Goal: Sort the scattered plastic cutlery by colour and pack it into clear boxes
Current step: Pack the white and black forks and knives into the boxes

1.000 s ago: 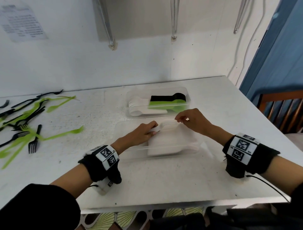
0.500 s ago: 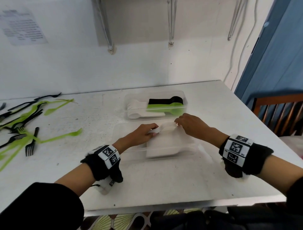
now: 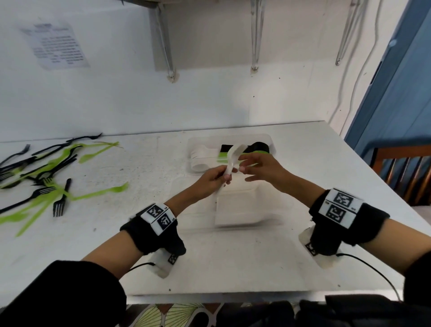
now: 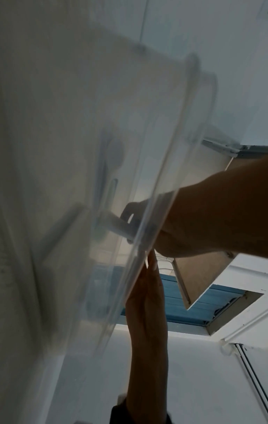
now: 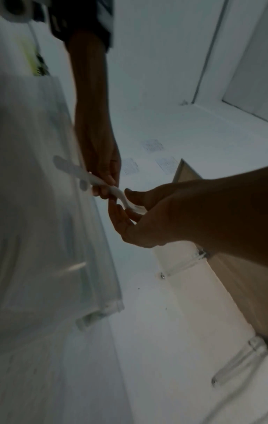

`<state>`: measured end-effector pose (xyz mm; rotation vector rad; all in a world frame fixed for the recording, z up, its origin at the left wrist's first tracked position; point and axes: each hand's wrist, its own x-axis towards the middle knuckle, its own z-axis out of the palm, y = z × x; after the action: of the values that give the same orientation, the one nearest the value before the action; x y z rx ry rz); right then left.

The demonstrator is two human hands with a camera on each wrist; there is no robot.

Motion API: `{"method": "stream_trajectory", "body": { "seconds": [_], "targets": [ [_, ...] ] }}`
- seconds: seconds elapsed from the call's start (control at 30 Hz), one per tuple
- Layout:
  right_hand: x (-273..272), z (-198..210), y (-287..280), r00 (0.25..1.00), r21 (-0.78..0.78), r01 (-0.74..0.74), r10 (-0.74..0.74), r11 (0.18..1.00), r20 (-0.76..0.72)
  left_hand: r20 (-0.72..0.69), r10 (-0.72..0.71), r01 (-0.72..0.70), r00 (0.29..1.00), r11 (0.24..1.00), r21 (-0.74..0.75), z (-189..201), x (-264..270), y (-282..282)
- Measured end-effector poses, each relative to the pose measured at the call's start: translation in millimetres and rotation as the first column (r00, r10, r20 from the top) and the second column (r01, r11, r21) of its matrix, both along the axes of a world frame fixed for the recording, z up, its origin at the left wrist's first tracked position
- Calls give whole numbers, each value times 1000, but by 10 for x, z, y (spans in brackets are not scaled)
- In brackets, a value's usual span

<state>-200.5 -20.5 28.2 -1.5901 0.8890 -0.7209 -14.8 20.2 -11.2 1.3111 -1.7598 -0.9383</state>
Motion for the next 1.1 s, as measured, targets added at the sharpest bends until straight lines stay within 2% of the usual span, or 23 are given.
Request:
{"method": "stream_trajectory", "body": {
  "seconds": [0.13,0.27,0.37,0.53,0.63,0.73,0.8,0.9,0.97,1.1],
  "targets": [
    [99,-87,33,993,-119,85,-95,989,-76,36,-4,6,999,999,-48,3,-35,5],
    [91,-111,55,991,-72,130,-132,989,-20,53,-10,13,999,999,-52,5,-60,24],
    [141,-82,75,991,-72,129,-131,989,-17,14,-22,22,1000,1000,-17,76,-68,59],
    [251,13,77,986,-145,167,-164,975,34,-60,100,-100,993,995,6,174,-26,120],
    [279,73,45,983,-260,135,-162,956,-87,-195,242,-251,950,968,-22,203,111,178],
    [287,73,24,912,-459,-27,-166,888,-374,-273,350,-377,896,925,-49,170,295,275],
    [294,24,50,823,-498,-182,-146,848,-549,-215,355,-380,910,921,-85,112,418,358],
    [355,-90,128,699,-507,-367,-129,780,-704,27,272,-264,962,949,-171,-6,551,461],
    [440,-147,183,676,-523,-424,-126,739,-726,208,221,-182,953,965,-191,-67,572,482],
    [590,-237,217,670,-510,-464,-91,724,-737,460,183,-107,869,977,-186,-76,560,462]
  ]
}}
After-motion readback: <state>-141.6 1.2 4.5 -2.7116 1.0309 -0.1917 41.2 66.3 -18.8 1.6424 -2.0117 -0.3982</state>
